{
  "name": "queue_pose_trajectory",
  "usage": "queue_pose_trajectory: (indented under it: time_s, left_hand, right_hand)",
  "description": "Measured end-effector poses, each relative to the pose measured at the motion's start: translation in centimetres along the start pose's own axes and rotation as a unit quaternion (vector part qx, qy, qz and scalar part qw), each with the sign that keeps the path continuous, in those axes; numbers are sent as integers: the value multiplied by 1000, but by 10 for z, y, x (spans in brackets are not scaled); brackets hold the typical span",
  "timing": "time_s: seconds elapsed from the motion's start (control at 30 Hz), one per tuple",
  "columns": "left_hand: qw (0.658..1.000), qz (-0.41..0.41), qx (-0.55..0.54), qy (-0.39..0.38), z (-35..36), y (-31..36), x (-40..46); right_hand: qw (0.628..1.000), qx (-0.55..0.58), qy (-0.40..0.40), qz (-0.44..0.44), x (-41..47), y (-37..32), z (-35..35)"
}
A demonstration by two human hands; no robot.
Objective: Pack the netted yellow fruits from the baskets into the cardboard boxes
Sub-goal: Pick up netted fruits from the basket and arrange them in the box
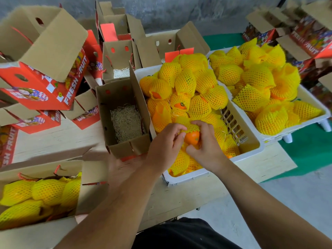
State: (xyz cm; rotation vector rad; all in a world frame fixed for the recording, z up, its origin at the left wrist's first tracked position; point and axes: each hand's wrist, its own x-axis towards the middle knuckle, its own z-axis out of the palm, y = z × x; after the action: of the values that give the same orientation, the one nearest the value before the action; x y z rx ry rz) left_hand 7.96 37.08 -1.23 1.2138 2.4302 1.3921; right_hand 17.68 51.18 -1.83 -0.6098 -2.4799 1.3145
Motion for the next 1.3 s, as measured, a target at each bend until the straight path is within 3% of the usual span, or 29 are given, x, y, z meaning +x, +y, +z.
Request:
queue_pose_trajectory:
  time_s: [0.13, 0.27, 0.33, 0.4, 0.43, 0.5, 0.57, 0.63, 0.7, 0.73, 0.8, 0.87, 0.93, 1.07, 1.23, 1.3]
  left_hand:
    - [1000, 18, 6, 22, 1, 3, -6]
    - [993, 102, 63, 21, 7, 5, -15]
    - [994, 105, 38, 22, 7, 8, -18]
    - [996, 33, -42, 72, 6, 16, -19]
    - [988, -41, -110, 103, 4, 22, -18]
    - [929, -203, -294, 97, -3, 37, -11]
    - [863, -304, -405, 3, -6, 44, -5]
    - [857, -307, -408, -68, -6, 47, -6]
    - [872, -280, -402, -12, -5, 46, -11]
    - [862, -284, -418, 32, -8, 46, -13]
    - [805, -310, -494, 108, -20, 42, -12]
    - [772, -320, -531, 139, -38, 30, -11]
    - [787, -321, -512, 123, -50, 24, -15]
    - [808, -352, -462, 97, -44, 22, -31]
    - [818, -355, -445, 81, -43, 18, -37]
    - [830, -349, -426, 90, -40, 20, -38]
  right_hand:
    - [997, -29, 68, 10, 1, 0, 4]
    - [996, -52, 70, 10, -4, 0, 5]
    - [997, -24, 63, -21, -6, 1, 2]
    - [997, 11, 66, -35, -9, 3, 1]
    - [997, 25, 66, -37, -10, 4, 1]
    - [995, 54, 60, -57, -15, 3, 1]
    - [992, 58, 59, -91, -20, 1, 3]
    - [993, 51, 57, -93, -22, -2, 5]
    - [996, 41, 35, -77, -19, -1, 5]
    - [998, 22, 10, -62, -16, -2, 5]
    - [995, -29, -99, -16, -10, -7, 1]
    - [964, -101, -244, 15, -3, -12, -2]
    - [938, -141, -315, 33, 2, -15, -1]
    - [897, -233, -374, 21, 10, -25, -1]
    - [795, -382, -471, -18, 38, -32, -19]
    - [766, -457, -445, -81, 42, -37, -12]
